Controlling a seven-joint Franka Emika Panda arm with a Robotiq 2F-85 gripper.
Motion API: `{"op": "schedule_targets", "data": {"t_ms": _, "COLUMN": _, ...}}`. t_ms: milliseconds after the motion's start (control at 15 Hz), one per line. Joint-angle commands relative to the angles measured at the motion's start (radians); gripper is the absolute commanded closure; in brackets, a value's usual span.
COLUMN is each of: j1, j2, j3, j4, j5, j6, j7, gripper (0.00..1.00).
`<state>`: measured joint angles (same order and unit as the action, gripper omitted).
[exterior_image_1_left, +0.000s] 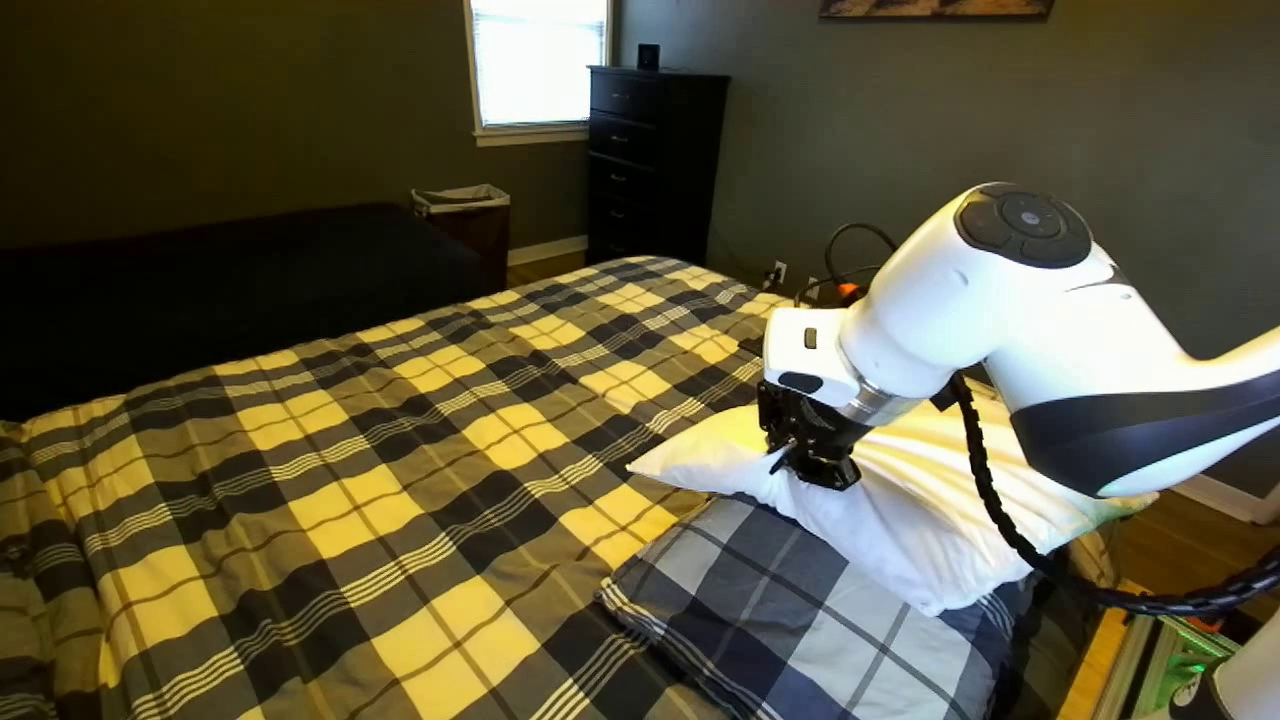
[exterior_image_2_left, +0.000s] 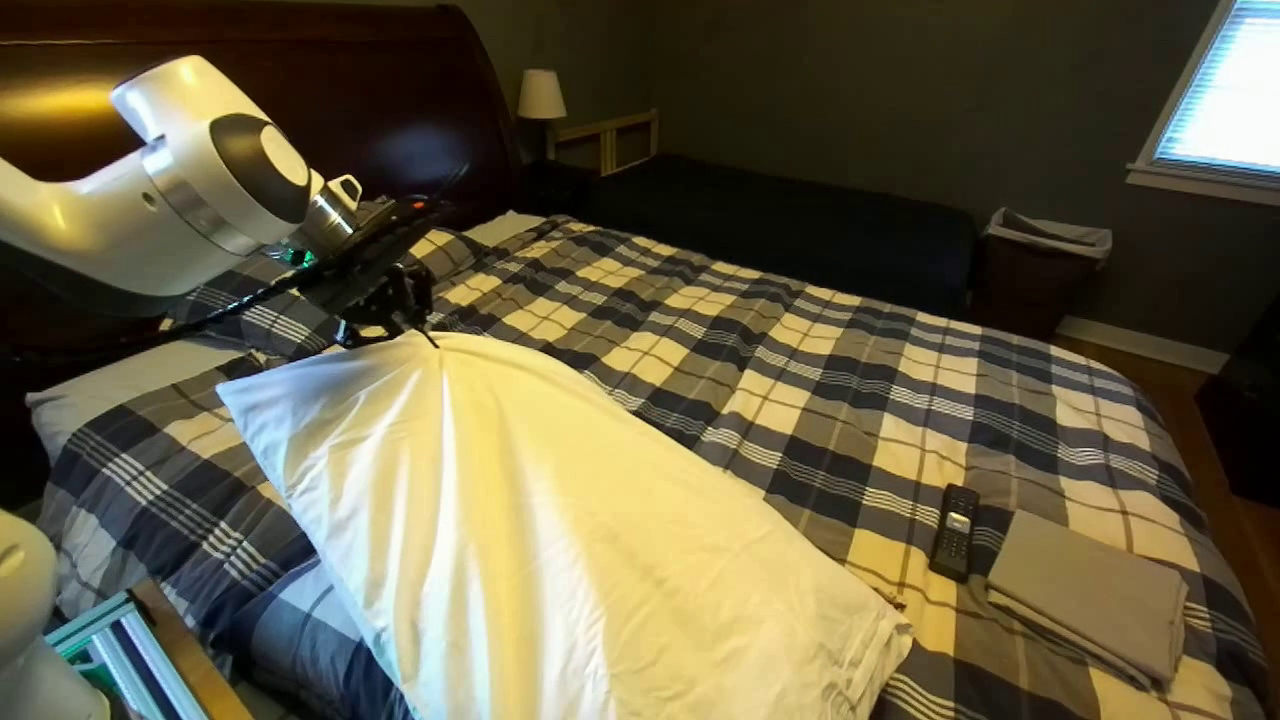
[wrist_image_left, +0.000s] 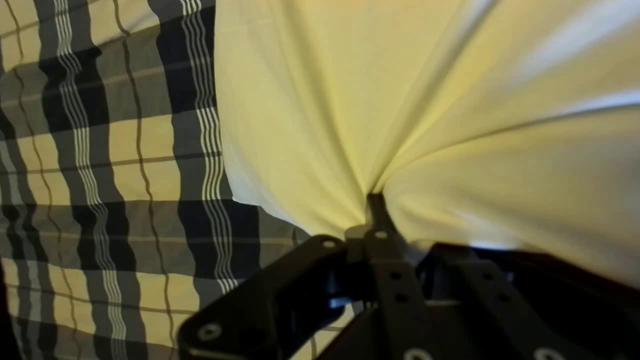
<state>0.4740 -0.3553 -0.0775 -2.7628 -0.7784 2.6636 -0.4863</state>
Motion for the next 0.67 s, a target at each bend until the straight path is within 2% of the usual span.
{"op": "schedule_targets", "data": {"t_ms": 0, "j1": 0.154, "j2": -0.023, "j3": -0.144, "j4": 0.0, "j5": 0.102, "j6": -0.013, "j7": -0.262, "gripper": 0.97}}
{"op": "schedule_targets", "data": {"t_ms": 200, "j1": 0.284, "j2": -0.057, "j3": -0.292, "j4": 0.001, "j5": 0.177, "j6": -0.044, "j7": -0.467, "gripper": 0.97}}
{"op": "schedule_targets", "data": {"t_ms": 267, "j1": 0.305, "j2": -0.08, "j3": -0.314, "j4": 0.002, "j5": 0.207, "j6": -0.09, "j7": -0.497, "gripper": 0.97}}
{"op": "schedule_targets", "data": {"t_ms": 400, "j1": 0.347, "j2": -0.122, "j3": -0.335, "j4": 0.008, "j5": 0.261, "j6": -0.228, "j7": -0.506, "gripper": 0.97}}
{"op": "schedule_targets", "data": {"t_ms": 600, "j1": 0.38, "j2": -0.193, "j3": -0.33, "j4": 0.017, "j5": 0.299, "j6": -0.431, "j7": -0.494, "gripper": 0.97}}
